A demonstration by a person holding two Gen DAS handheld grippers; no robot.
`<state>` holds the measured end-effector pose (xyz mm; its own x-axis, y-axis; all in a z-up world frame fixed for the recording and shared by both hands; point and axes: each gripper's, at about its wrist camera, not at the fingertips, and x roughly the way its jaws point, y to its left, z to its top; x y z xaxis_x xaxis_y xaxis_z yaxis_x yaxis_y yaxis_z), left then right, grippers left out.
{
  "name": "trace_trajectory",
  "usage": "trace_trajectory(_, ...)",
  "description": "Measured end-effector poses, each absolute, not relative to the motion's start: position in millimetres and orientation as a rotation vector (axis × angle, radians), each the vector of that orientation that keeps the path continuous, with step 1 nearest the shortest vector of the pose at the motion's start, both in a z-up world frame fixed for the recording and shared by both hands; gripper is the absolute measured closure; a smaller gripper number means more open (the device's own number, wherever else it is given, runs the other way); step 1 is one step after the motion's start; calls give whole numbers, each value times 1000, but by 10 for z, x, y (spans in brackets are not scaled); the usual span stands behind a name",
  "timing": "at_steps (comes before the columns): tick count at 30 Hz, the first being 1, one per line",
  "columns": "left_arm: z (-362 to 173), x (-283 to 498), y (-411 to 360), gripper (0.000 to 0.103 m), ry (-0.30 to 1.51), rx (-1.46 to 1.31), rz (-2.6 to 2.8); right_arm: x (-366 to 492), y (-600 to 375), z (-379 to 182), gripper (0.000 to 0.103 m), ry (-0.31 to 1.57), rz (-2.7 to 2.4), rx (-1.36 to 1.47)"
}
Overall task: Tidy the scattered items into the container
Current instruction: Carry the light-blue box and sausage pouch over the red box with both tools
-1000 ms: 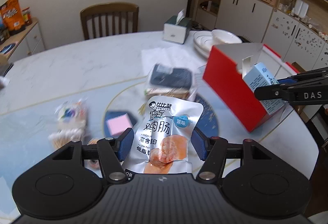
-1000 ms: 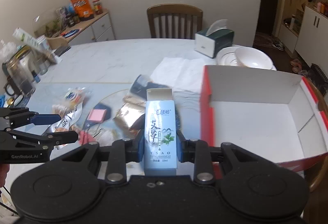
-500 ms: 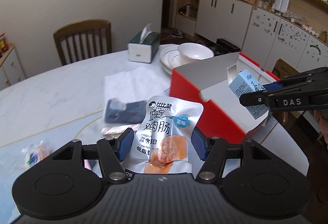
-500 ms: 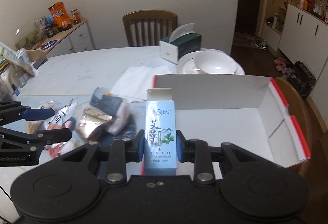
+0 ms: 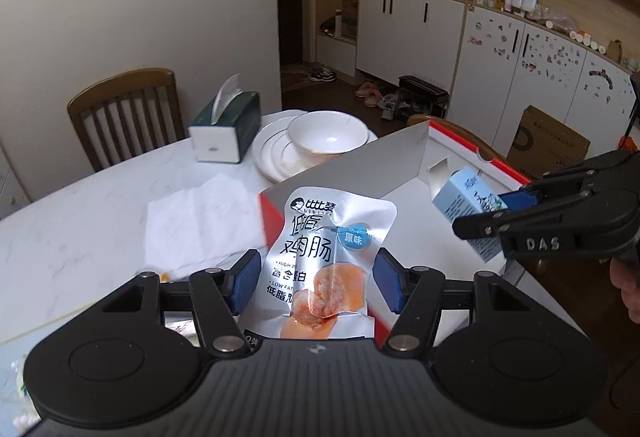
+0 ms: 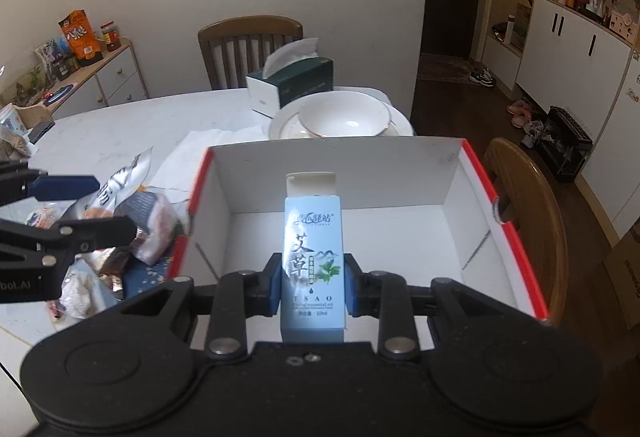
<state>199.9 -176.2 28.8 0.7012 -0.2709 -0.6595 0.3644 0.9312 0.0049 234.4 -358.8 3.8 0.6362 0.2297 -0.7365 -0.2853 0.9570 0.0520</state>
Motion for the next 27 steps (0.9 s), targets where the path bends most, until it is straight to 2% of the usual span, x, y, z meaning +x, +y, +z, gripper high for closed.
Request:
trace_trajectory(13, 150, 2501, -2301, 43, 732, 253, -377, 2631, -3928, -239, 75, 864, 280, -106)
trace_trajectory(27, -306, 2864, -2770, 43, 824, 435, -460, 2974, -4102, -572, 75, 957, 264, -146)
